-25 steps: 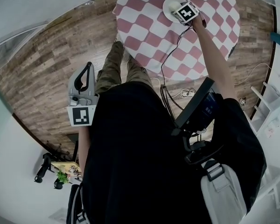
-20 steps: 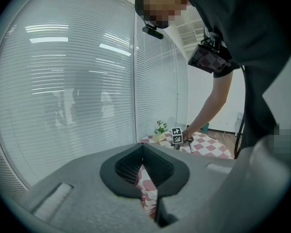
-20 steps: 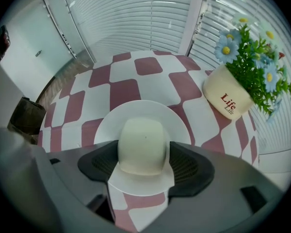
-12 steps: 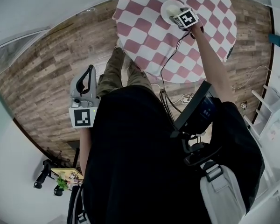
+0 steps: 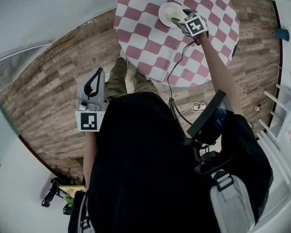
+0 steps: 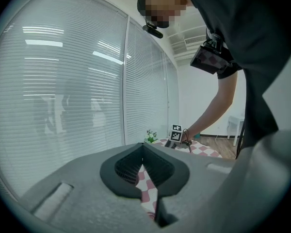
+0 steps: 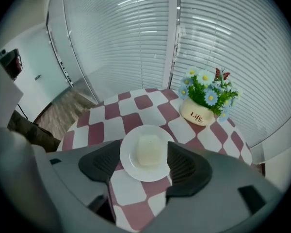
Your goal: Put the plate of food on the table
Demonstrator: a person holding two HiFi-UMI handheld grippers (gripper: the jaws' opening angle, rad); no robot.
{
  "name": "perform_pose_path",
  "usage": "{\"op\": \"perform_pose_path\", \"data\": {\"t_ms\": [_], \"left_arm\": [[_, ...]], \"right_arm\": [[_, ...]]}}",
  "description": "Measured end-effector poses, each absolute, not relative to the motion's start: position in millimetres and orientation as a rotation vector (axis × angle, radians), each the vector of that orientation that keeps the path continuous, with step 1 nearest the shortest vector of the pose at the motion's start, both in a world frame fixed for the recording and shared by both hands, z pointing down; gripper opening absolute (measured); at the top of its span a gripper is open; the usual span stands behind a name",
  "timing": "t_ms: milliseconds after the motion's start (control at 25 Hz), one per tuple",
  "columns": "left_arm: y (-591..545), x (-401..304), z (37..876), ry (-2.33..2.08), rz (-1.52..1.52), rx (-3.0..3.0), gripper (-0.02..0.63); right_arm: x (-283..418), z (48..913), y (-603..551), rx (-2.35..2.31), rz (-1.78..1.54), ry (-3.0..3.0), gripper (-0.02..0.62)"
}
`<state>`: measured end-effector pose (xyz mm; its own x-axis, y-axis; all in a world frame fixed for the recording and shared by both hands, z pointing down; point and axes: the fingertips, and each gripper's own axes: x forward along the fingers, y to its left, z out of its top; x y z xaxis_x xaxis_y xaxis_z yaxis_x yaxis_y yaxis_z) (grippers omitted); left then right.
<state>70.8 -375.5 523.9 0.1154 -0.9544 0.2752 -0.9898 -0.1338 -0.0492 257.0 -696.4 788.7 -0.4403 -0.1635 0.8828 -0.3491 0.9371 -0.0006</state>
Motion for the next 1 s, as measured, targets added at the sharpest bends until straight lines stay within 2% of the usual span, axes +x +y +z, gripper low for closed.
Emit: {"op": "perform_pose_path", "data": {"t_ms": [200,320,480,1000], "left_arm": [[-394.1,92.5,509.6,-1.902,0.356,2.355,-0.006],[-404.5,99.9,498.4,-1.887,0.317,2.408,-0.006],[-420.7,109.2,492.2,-1.86,0.265,2.492,-0.006],[-478.4,149.7,471.9,-1.549,0.137,2.787,-0.006]], "right_arm": [[259.0,728.2,-681.6,0.444,0.171,-2.169,0.228],[259.7,695.5,-671.3,0.504,0.17,-2.25,0.217],[262.4,654.4,-660.4,0.627,0.137,-2.359,0.13],[275.1,492.0,-603.6,0.997,-0.023,-2.629,0.044]]}}
